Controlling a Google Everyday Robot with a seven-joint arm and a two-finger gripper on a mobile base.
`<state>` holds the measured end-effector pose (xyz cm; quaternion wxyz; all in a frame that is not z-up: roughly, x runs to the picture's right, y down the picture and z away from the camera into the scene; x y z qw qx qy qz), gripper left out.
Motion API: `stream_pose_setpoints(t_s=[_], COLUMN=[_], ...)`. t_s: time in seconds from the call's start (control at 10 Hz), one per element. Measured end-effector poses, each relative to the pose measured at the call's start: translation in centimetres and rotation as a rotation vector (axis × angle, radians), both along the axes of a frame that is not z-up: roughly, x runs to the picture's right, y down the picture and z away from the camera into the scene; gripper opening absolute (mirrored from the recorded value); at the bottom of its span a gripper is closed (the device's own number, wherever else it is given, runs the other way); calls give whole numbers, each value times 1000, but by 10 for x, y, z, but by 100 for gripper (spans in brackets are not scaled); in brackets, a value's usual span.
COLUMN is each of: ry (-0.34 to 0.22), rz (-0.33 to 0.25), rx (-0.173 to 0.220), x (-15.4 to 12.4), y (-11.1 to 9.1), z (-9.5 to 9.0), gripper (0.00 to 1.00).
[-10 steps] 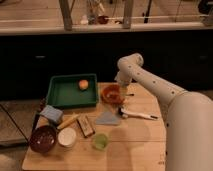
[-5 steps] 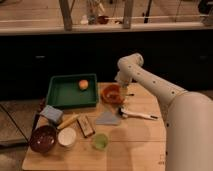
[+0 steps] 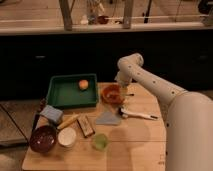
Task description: Place fork in red bowl
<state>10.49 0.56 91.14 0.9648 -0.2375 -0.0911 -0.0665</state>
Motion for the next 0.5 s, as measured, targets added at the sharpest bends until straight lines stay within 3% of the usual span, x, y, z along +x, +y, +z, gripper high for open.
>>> stream_pose_setpoints(t_s=[0.5], ry=[0], rz=[0], rx=[1], x=[0], y=[-1], z=[-1], gripper=[80])
